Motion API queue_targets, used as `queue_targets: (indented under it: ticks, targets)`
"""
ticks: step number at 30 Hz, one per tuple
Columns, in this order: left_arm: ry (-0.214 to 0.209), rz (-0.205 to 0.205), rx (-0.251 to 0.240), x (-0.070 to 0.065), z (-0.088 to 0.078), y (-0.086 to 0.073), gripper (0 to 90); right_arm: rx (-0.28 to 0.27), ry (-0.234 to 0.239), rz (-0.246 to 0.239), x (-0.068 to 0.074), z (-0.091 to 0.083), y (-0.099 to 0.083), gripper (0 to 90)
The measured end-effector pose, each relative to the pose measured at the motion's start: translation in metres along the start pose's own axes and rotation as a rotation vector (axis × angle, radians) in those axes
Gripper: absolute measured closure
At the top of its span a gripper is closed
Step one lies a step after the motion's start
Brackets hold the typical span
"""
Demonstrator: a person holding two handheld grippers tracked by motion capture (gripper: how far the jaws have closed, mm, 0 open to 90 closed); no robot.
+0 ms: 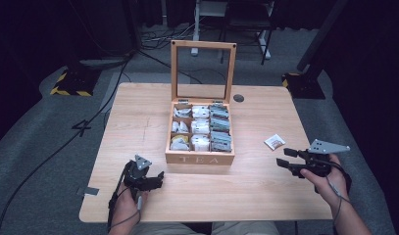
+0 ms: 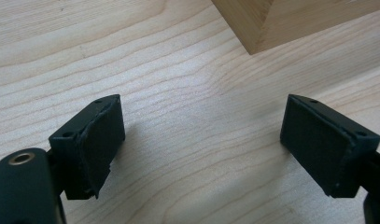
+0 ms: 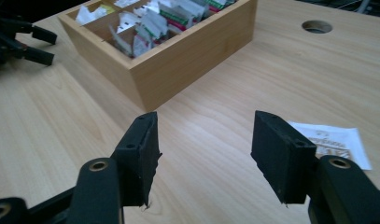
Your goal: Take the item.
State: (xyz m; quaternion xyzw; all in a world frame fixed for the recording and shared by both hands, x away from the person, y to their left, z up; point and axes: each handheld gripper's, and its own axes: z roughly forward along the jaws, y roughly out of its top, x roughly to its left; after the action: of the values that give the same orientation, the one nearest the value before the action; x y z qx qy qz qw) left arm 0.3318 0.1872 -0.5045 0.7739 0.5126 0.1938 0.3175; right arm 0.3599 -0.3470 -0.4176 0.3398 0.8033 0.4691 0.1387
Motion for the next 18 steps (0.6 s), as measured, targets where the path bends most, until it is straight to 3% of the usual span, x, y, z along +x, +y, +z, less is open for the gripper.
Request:
queue_targets:
  ticks: [9, 11, 13, 18]
  targets:
    - [0.003, 0.004, 0.001, 0.000, 0.000, 0.000, 14.4, 0.003, 0.045, -0.026, 0.028, 0.015, -0.032, 43.6]
    - [0.003, 0.004, 0.001, 0.000, 0.000, 0.000, 14.4, 0.041, 0.060, -0.044, 0.029, 0.021, -0.034, 43.4]
    - [0.004, 0.001, 0.002, 0.000, 0.000, 0.000, 14.4, 0.067, 0.045, -0.068, 0.031, 0.026, -0.035, 43.6]
    - [0.004, 0.002, 0.002, 0.000, 0.000, 0.000, 14.4, 0.110, 0.065, -0.070, 0.037, 0.039, -0.042, 43.4]
